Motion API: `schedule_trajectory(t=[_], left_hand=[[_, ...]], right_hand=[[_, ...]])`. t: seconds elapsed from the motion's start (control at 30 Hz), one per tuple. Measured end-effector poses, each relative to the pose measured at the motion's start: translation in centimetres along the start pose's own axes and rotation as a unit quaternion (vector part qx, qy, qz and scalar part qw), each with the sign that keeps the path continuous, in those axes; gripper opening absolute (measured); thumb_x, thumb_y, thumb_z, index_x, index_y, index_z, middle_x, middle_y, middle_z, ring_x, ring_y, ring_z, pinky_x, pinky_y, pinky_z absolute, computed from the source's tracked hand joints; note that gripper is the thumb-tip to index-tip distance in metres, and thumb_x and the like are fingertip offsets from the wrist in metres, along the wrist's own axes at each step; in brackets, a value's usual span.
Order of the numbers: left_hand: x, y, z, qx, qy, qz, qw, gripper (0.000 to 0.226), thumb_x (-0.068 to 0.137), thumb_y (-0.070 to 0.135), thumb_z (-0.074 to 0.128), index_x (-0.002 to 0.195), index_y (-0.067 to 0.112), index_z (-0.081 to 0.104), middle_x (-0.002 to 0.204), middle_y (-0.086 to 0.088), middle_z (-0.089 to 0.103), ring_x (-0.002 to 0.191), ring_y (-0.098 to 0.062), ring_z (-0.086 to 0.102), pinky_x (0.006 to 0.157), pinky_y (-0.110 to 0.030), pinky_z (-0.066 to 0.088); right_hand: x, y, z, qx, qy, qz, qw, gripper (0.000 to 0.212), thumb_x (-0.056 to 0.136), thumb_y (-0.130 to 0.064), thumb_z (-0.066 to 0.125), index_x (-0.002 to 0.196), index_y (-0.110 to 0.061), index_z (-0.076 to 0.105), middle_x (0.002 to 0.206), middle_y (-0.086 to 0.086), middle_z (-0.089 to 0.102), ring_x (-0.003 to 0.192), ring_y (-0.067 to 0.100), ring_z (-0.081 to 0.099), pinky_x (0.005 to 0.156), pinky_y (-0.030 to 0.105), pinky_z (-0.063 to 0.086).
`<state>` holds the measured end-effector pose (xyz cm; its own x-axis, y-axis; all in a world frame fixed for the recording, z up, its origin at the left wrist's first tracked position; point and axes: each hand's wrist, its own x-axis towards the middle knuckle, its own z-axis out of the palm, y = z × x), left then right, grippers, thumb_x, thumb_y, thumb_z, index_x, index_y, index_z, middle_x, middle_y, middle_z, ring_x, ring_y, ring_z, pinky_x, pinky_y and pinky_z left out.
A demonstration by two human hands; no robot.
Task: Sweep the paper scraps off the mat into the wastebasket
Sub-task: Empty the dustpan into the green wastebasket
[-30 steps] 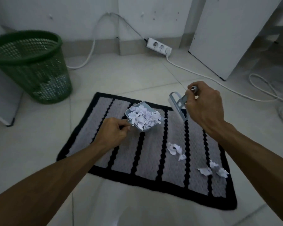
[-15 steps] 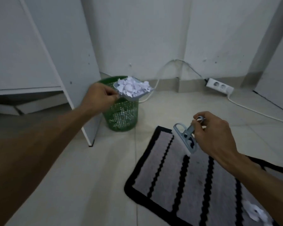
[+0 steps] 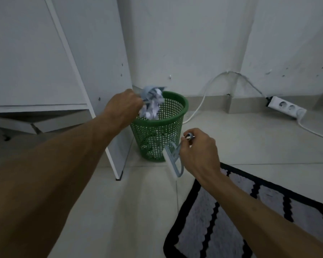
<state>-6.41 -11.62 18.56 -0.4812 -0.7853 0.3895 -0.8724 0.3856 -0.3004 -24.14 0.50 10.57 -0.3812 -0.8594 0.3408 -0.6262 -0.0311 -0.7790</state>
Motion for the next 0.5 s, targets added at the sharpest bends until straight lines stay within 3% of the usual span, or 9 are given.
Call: schedule_trajectory(t=[0.17,0.27,0.37,0.5], left_hand=[[-0.3,-0.7,0.3,0.046,0.007,0.049,0.998,0.027,0.078,-0.002,0.061,0.104,-0.006,0.060,0.093,-0.022,0.064,0.089,-0.036,0.056,0.058,-0.039,0.046],[-0.7,-1.0,0.4,-0.016,0.073,0.022,0.997,0.018,0.074,-0.003,0.062,0.091,-0.004,0.063,0.083,-0.021,0.065,0.077,-0.036,0.055,0.053,-0.036,0.039],[-1.2,0.3,-0.3,-0.101,0.159,0.016,0.982,0.007,0.078,-0.003,0.055,0.078,-0.003,0.063,0.073,-0.020,0.064,0.066,-0.034,0.052,0.052,-0.041,0.047],[-2.6,4.8,-1.7,-0.221,0.223,0.007,0.949,0.016,0.086,0.013,0.052,0.079,0.004,0.064,0.074,-0.014,0.066,0.064,-0.028,0.053,0.058,-0.037,0.044]], right_hand=[[-1.0,1.1,0.4,-0.006,-0.020,0.005,1.000,0.011,0.095,-0.019,0.055,0.092,-0.013,0.064,0.081,0.003,0.068,0.071,0.018,0.062,0.064,0.032,0.052],[-1.0,1.5,-0.8,-0.007,-0.005,0.002,1.000,0.008,0.094,-0.018,0.057,0.095,-0.015,0.065,0.080,0.002,0.067,0.071,0.017,0.062,0.065,0.028,0.051],[-1.0,2.1,-2.7,-0.008,0.019,-0.009,1.000,0.007,0.093,-0.017,0.059,0.094,-0.015,0.065,0.076,-0.002,0.064,0.066,0.012,0.060,0.062,0.026,0.050],[-1.5,3.6,-6.6,-0.029,0.028,-0.026,0.999,0.007,0.094,-0.018,0.059,0.096,-0.016,0.065,0.068,-0.011,0.059,0.058,-0.002,0.055,0.054,0.011,0.044]])
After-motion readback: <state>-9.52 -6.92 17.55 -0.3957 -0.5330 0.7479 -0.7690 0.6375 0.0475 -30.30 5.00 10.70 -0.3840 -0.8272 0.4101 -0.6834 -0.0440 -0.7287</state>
